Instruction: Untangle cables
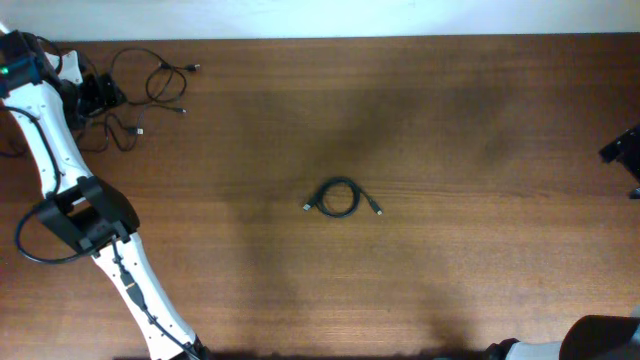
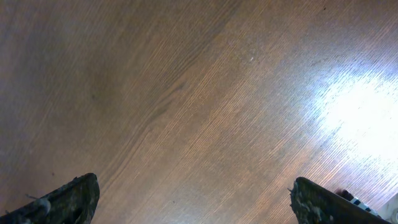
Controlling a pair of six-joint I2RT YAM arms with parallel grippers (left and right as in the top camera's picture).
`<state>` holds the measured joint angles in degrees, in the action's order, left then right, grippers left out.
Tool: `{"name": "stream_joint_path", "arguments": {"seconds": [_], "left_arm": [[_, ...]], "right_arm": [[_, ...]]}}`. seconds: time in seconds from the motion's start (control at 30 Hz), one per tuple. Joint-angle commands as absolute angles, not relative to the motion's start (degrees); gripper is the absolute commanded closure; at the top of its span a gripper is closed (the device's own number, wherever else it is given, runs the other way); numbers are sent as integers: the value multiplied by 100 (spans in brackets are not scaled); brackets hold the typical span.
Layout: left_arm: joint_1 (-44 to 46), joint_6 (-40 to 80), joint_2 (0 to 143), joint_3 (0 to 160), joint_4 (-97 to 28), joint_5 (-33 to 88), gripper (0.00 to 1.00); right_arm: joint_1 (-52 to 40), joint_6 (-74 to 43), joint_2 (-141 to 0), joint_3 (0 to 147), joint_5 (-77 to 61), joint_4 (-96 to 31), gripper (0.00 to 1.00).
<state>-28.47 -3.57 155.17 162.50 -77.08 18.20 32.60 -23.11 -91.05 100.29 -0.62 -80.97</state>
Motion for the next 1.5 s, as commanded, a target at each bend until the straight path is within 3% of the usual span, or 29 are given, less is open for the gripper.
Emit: {"name": "stream_joint_path", "arguments": {"seconds": [0.0,0.1,0.13,0.33,0.4,0.97,1.1,1.23,1.47], "left_arm": [[-2499,-307,15589,16420,-7540,2305,16],[-2233,-322,15589,16420,-7352,1914,43],[-2088,-318,15592,16418,-7295,1538,59],[-1898,-137,15874,16413,-7295,1107,74],[-1903,-73,16048,16411,-7338,1111,100],[-1920,-215,16221,16413,-7638,2143,100],[-1922,-211,16162,16444,-7843,1981,100],[-1922,220,15981,16444,-8055,1055,100],[-1927,220,15638,16444,-8211,1063,100]], "right_arm": [[3264,-2279,-9113,10132,30,-8117,2],[3264,-2279,-9113,10132,30,-8117,2],[3264,-2279,-9113,10132,30,-8117,1],[3264,-2279,-9113,10132,30,-8117,2],[3264,-2279,-9113,10132,30,-8117,2],[3264,-2276,-9113,10132,30,-8117,2],[3264,-2279,-9113,10132,30,-8117,2],[3264,-2279,-9113,10132,30,-8117,2],[3264,-2279,-9113,10132,30,-8117,2]]}}
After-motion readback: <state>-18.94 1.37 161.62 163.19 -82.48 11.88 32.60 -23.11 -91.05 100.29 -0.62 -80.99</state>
